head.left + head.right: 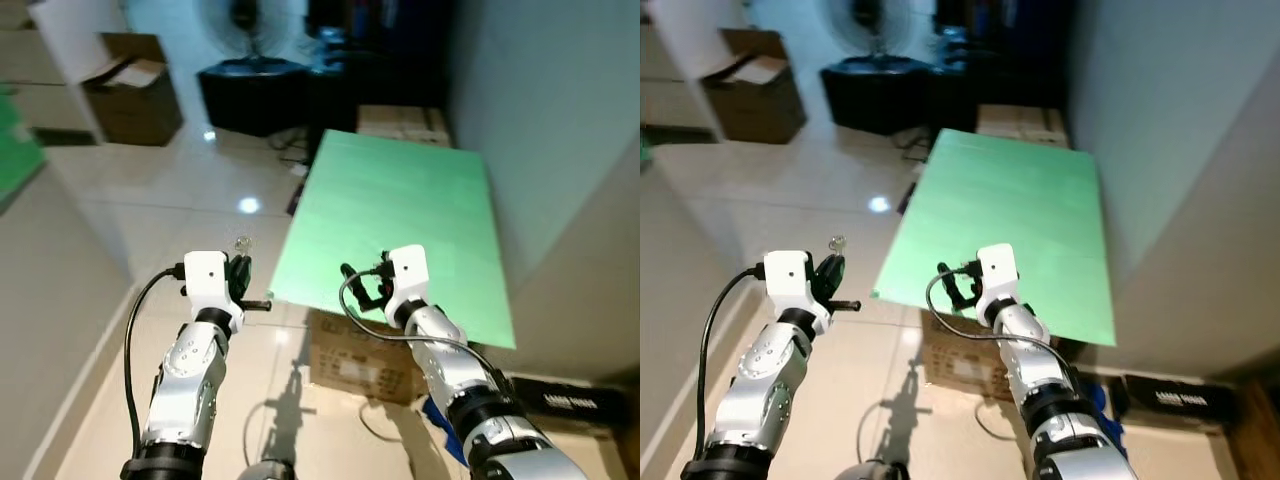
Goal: Hang keys on a hook
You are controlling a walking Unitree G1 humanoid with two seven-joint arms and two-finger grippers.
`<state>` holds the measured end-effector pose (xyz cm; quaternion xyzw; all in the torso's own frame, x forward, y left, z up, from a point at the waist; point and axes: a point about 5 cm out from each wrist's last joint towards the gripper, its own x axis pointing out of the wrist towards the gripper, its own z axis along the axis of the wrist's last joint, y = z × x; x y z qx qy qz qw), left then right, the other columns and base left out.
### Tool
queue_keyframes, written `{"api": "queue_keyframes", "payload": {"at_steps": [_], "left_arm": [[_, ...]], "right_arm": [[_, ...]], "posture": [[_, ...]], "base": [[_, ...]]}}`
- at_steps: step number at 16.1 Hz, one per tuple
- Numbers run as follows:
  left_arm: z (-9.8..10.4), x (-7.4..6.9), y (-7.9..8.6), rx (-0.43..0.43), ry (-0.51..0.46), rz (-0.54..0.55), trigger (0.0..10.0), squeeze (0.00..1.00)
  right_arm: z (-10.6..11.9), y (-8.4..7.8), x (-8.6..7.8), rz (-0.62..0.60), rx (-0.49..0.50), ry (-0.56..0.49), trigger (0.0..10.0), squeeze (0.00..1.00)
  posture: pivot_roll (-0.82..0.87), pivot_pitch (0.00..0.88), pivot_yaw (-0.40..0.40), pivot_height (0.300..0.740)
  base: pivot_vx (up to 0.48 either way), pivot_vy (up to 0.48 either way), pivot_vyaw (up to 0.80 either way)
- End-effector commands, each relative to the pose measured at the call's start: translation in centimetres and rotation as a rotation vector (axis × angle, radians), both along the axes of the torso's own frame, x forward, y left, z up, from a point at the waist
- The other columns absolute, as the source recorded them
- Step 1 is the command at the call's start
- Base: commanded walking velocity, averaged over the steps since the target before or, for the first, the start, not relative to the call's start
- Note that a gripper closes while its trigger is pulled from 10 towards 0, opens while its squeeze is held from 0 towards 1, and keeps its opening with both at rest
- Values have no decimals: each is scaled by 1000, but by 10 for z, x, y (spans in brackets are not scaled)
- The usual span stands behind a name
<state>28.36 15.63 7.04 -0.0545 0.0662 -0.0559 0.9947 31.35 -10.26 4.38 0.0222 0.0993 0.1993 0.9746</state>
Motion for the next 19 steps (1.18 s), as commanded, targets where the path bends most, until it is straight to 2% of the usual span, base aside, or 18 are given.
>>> {"api": "queue_keyframes", "payload": {"at_steps": [1,4,6,19], "left_arm": [[-2,1,0,18,11,1,0,0],[-9,1,2,26,33,25,0,0],[-16,6,1,33,58,29,0,0],[-20,13,-4,65,53,-5,0,0]], "right_arm": [[6,2,2,10,-5,-23,10000,0],[5,-1,0,0,-3,-27,10000,0],[4,-8,-1,-29,0,-27,10000,0],[0,-9,-5,-46,-10,-17,10000,0]], "posture": [[-67,0,46,740],[-71,0,51,740],[-89,0,62,740],[-104,0,76,740]], "base": [[0,0,706],[0,0,700],[0,0,700],[0,0,685]]}}
